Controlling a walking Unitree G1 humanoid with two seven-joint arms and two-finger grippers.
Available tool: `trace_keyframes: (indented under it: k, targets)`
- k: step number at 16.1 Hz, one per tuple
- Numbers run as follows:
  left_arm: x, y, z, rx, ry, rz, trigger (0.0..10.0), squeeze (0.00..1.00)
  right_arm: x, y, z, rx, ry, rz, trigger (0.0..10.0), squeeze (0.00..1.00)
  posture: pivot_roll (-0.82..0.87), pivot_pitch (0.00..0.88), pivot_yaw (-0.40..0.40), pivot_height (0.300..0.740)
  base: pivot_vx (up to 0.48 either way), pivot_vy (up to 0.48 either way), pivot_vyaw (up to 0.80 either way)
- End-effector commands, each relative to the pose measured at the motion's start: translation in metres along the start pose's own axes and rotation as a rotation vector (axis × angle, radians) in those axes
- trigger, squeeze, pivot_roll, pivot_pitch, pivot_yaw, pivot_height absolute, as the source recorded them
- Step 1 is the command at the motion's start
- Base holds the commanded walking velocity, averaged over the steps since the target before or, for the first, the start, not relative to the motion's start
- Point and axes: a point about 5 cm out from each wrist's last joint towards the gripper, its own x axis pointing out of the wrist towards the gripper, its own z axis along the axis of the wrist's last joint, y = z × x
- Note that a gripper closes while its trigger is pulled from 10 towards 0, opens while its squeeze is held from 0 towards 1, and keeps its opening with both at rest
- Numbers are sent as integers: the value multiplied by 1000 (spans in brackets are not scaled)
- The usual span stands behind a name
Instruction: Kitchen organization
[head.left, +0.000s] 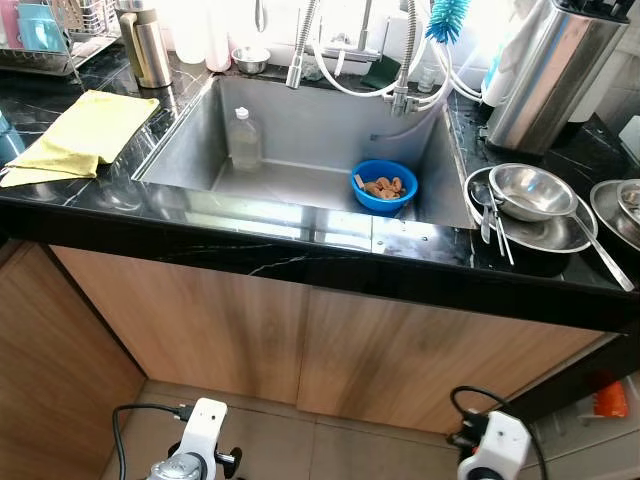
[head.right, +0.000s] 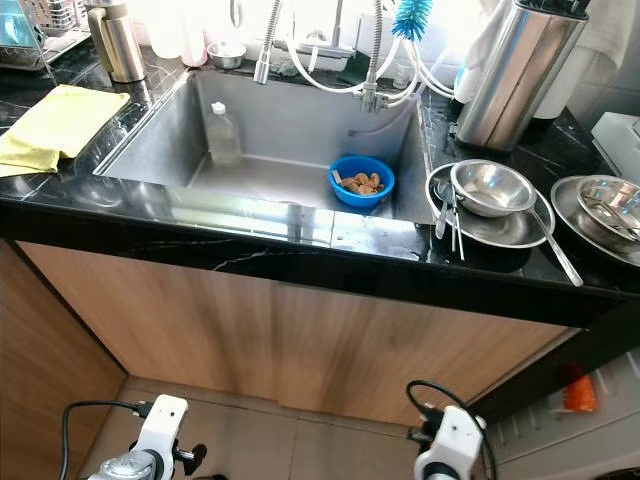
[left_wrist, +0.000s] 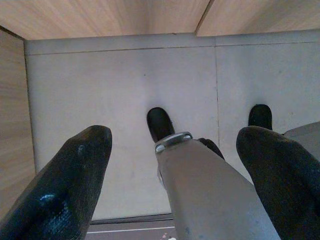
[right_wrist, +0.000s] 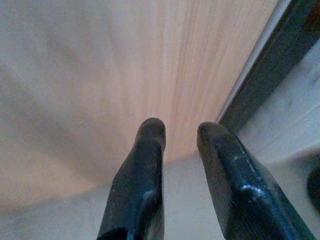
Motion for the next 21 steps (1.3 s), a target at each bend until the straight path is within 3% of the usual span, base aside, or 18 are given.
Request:
trace_keyframes:
  k: [1,8,14,16,18,20,21]
  targets:
    - [-1,-1,-6,5,28,-8,10000,0,10,-23,35,-6,-181,-50,10000,0,173,107,-109,736,0,0,0]
    - [-1,-2,-6,1,28,-7,10000,0,9,-24,27,4,-117,-33,10000,0,178,102,-114,736,0,0,0]
    - [0,-1,-6,5,29,-9,10000,0,-6,-31,41,-30,-269,-25,10000,0,162,110,-109,736,0,0,0]
    - [0,-1,-5,9,30,-11,10000,0,-11,-32,50,-22,-316,13,10000,0,154,111,-107,736,0,0,0]
    - [0,-1,-5,14,30,-12,10000,0,-18,-28,81,-53,-426,77,10000,0,153,108,-108,736,0,0,0]
    - [0,-1,-6,16,32,-11,10000,0,-15,-22,103,-59,-486,111,10000,0,156,102,-110,736,0,0,0]
    - [0,-1,-6,16,32,-11,10000,0,-15,-22,103,-59,-486,111,10000,0,156,102,-110,736,0,0,0]
